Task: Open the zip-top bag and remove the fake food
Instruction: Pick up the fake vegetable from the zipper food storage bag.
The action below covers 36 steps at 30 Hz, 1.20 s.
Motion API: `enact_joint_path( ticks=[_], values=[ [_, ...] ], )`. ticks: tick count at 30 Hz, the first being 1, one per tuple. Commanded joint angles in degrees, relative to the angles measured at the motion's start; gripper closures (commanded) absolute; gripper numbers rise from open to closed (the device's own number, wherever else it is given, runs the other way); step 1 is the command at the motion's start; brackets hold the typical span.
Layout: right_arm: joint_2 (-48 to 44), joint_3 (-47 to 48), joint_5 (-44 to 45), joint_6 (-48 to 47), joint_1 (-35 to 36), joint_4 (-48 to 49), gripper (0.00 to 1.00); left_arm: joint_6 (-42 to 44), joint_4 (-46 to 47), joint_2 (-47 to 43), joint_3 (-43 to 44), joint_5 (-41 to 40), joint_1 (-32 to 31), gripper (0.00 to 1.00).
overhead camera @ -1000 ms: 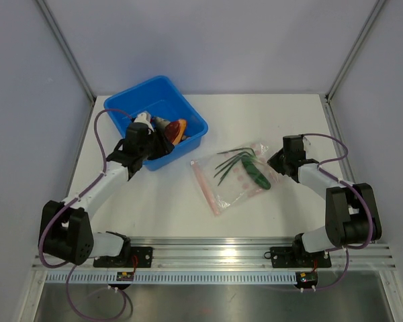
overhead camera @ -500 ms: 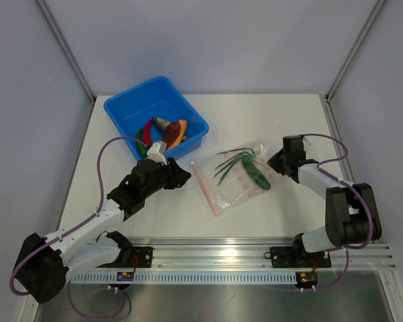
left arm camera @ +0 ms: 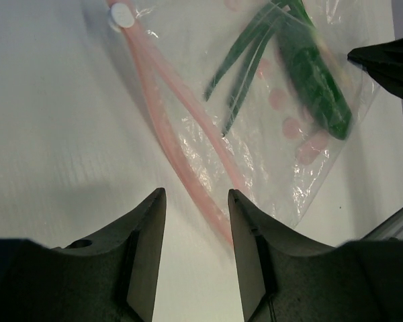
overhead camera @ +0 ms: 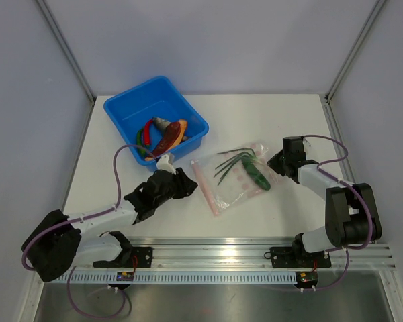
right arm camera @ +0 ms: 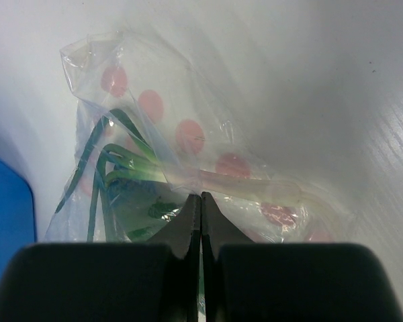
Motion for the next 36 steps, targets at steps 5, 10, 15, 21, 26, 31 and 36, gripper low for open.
enact_joint_path(
  ticks=[5, 10, 15, 21, 26, 31, 36],
  values=[
    [-1.59, -0.24, -0.7, 0.76, -0.37, 2.41, 1.0, -8.55, 13.86, 2.82, -3.38, -3.21, -2.19, 0.56],
    [-1.77, -0.24, -0.52, 0.84, -0.37, 2.14, 1.0, -10.84, 16.42, 9.25, -1.8, 0.66, -2.81, 0.6],
    [-1.85, -0.15, -0.52, 0.67, -0.37, 1.97, 1.0, -10.93, 18.35, 13.12, -0.48, 0.75, -2.99, 0.68],
    [-1.42, -0.24, -0.26, 0.67, -0.37, 2.14, 1.0, -10.14, 21.34, 15.05, -0.13, 0.4, -3.25, 0.71],
    [-0.89, -0.32, -0.7, 0.84, -0.37, 2.41, 1.0, -12.68, 23.27, 20.15, 0.84, 1.63, -4.83, 0.84],
    [-1.68, -0.59, -1.49, 0.93, -0.37, 2.32, 1.0, -16.2, 27.04, 23.4, 0.84, -0.48, -8.34, 0.86],
    [-2.29, -1.03, -2.01, 1.11, -0.37, 2.67, 1.0, -18.05, 28.45, 27.18, 2.95, -1.27, -10.02, 0.78]
  ],
)
